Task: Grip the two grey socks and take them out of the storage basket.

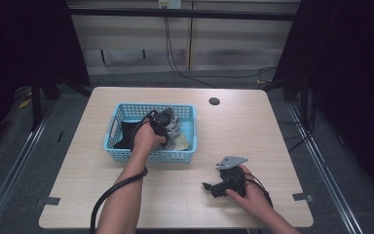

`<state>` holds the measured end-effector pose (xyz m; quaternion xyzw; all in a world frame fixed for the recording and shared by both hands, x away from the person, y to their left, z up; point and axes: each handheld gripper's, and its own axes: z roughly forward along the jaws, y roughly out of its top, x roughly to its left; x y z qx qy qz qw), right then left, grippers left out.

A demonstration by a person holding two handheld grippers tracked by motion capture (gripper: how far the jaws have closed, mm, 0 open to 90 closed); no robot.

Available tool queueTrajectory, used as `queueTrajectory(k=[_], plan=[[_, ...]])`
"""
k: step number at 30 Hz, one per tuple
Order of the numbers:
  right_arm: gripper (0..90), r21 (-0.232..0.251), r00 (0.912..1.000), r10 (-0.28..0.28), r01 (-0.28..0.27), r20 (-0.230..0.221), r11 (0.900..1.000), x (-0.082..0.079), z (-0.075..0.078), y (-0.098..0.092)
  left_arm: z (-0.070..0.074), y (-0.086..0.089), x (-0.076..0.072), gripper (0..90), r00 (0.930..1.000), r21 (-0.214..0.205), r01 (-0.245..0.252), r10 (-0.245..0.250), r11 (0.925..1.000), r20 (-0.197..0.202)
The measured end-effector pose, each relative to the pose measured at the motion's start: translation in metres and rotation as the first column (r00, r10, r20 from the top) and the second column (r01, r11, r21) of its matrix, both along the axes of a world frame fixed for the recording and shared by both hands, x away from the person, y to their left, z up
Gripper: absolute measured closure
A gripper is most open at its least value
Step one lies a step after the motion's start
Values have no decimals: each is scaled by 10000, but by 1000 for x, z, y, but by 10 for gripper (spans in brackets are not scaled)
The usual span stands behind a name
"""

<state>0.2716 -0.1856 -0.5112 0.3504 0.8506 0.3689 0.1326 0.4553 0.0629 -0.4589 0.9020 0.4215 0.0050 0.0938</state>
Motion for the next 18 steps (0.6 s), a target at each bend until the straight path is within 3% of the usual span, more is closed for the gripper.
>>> queueTrajectory(k=[8, 12, 14, 18], plan=[[104, 3, 10000, 1, -1, 0, 10000, 0, 0, 0, 17, 12, 0, 802, 9999, -463, -150, 148, 9988, -50], [103, -3, 10000, -1, 1, -3, 10000, 0, 0, 0, 22, 16, -2, 798, 9996, -424, -235, 228, 9988, -175], [103, -17, 10000, -5, 5, 21, 10000, 0, 0, 0, 23, 17, -1, 738, 9987, -509, -477, 467, 9976, -198], [103, -7, 10000, -5, 5, -5, 10000, 0, 0, 0, 24, 16, 3, 496, 9960, -836, -825, 851, 9931, 287]])
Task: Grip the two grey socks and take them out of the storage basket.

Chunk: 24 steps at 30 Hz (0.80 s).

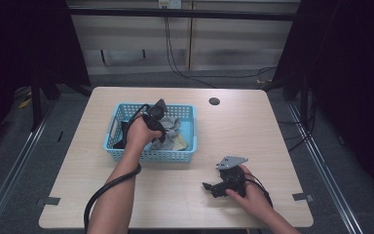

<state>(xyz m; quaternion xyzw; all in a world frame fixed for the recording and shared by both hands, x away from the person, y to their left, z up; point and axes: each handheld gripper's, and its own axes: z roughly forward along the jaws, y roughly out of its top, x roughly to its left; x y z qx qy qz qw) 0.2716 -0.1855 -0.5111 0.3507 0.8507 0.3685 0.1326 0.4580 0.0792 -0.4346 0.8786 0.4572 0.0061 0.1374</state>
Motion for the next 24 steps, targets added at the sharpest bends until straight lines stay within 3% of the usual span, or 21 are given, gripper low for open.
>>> queueTrajectory(k=[3, 7, 10, 12, 14, 16, 19, 24], plan=[[104, 9, 10000, 0, 0, -3, 10000, 0, 0, 0, -4, -3, 3, 402, 9996, 121, 207, -209, 9997, 191], [104, 7, 10000, -3, 3, -6, 10000, 0, 0, 0, -14, -8, 5, 365, 9997, 165, 158, -161, 9997, 196], [103, 7, 10000, -3, 3, -6, 10000, 0, 0, 0, -24, -11, 6, 430, 9998, 139, 196, -195, 9997, -98], [104, 13, 10000, -11, 11, -17, 10000, 0, 0, 0, -27, -13, 5, 472, 9995, 413, 320, -317, 9986, -63], [104, 15, 10000, -17, 17, -23, 10000, 0, 0, 0, -27, -14, 6, 553, 9988, 679, 482, -487, 9965, 56], [103, 11, 10000, -12, 13, -17, 10000, 0, 0, 0, -26, -14, 7, 671, 9986, 822, 516, -506, 9953, -139], [104, 15, 10000, -20, 20, -23, 10000, 0, 0, 0, -25, -12, 7, 814, 9991, 635, 272, -250, 9976, -350], [104, 10, 10000, -1, 1, 0, 10000, 0, 0, 0, -20, -10, 7, 853, 9989, 465, 76, -54, 9989, -472]])
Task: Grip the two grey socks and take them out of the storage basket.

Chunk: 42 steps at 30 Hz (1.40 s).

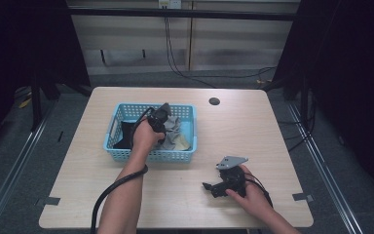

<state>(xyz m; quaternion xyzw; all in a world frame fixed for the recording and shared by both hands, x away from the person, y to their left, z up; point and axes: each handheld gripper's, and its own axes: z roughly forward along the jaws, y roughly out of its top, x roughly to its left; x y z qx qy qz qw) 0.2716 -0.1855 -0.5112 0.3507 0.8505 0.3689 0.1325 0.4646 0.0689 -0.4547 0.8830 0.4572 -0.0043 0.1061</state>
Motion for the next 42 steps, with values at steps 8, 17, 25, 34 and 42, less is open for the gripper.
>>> queueTrajectory(k=[8, 17, 25, 34, 42], plan=[[103, -11, 10000, -2, 2, 18, 10000, 0, 0, 0, 33, -2, -1, 855, 9996, -65, 234, -235, 9997, -164], [103, -18, 10000, 0, 0, 20, 10000, 0, 0, 0, 66, 3, 2, 856, 9996, -147, 290, -290, 9995, -12], [104, -24, 10000, 9, -9, -14, 10000, 0, 0, 0, 92, 10, -1, 856, 9991, -129, 398, -396, 9991, 153], [104, -21, 10000, 7, -7, -18, 10000, 0, 0, 0, 112, 15, -5, 855, 9981, -17, 622, -622, 9981, -12], [104, -23, 10000, 5, -5, -18, 10000, 0, 0, 0, 120, 15, -15, 855, 9947, -95, 1020, -1021, 9947, -153]])
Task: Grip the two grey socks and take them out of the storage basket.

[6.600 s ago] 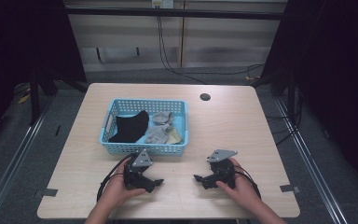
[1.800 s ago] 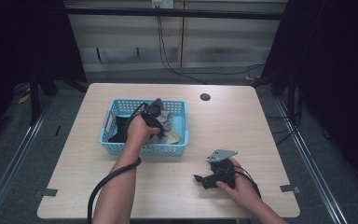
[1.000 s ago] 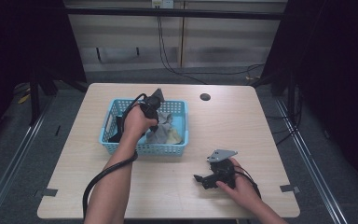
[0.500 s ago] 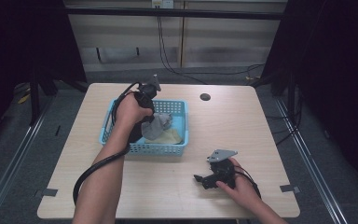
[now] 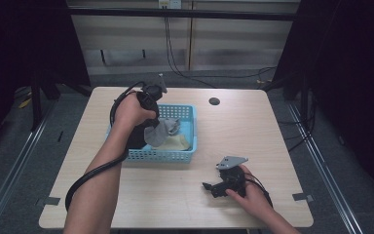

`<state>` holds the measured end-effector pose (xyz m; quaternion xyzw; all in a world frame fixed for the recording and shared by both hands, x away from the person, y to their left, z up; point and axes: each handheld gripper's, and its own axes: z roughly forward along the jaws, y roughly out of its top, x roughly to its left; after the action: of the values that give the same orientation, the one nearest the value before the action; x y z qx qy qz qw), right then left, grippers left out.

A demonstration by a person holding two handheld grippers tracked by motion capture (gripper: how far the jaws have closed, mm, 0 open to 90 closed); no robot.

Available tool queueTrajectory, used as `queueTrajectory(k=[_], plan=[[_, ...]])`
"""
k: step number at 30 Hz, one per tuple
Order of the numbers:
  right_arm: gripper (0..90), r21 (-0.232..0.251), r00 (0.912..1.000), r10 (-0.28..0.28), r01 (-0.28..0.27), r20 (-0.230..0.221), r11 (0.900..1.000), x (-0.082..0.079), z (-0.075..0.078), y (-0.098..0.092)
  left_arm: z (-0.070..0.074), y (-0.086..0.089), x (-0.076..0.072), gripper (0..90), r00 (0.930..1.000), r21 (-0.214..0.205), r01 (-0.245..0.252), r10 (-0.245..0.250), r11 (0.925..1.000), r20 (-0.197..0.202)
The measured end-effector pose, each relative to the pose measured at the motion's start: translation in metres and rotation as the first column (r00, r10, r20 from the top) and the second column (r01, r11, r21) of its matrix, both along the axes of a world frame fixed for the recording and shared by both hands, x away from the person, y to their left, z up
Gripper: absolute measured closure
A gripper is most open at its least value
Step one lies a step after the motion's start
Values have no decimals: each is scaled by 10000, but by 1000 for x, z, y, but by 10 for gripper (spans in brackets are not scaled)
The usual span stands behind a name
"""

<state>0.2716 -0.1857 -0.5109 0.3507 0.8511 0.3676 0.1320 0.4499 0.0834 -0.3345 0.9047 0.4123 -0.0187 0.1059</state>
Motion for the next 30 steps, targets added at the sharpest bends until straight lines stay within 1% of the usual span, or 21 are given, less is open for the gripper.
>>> queueTrajectory(k=[4, 6, 8, 16, 21, 24, 25, 27, 30], plan=[[104, 1, 10000, -6, 6, -6, 10000, 0, 0, 0, 6, 1, -8, 855, 9998, -108, 139, -140, 9998, -104], [103, 1, 10000, -3, 3, -2, 10000, 0, 0, 0, 9, 1, -13, 855, 9995, -56, 327, -327, 9995, -7], [103, -1, 10000, -1, 1, -3, 10000, 0, 0, 0, 11, 2, -17, 855, 9990, -82, 450, -450, 9990, -56], [103, -3, 10000, -6, 6, -5, 10000, 0, 0, 0, 13, 6, -36, 854, 9965, -269, 816, -821, 9963, -163], [103, -5, 10000, -6, 6, -5, 10000, 0, 0, 0, 14, 10, -48, 853, 9953, -194, 963, -966, 9952, -121], [103, 10, 10000, -18, 18, 13, 10000, 0, 0, 0, 15, 10, -55, 853, 9933, -227, 1151, -1154, 9931, -105], [103, 15, 10000, -16, 16, 13, 10000, 0, 0, 0, 16, 10, -57, 853, 9929, -154, 1178, -1180, 9929, -113], [103, 14, 10000, -16, 16, 10, 10000, 0, 0, 0, 17, 10, -61, 853, 9911, -213, 1328, -1330, 9909, -88], [103, 15, 10000, -15, 15, 12, 10000, 0, 0, 0, 19, 10, -67, 853, 9897, -205, 1427, -1428, 9896, -49]])
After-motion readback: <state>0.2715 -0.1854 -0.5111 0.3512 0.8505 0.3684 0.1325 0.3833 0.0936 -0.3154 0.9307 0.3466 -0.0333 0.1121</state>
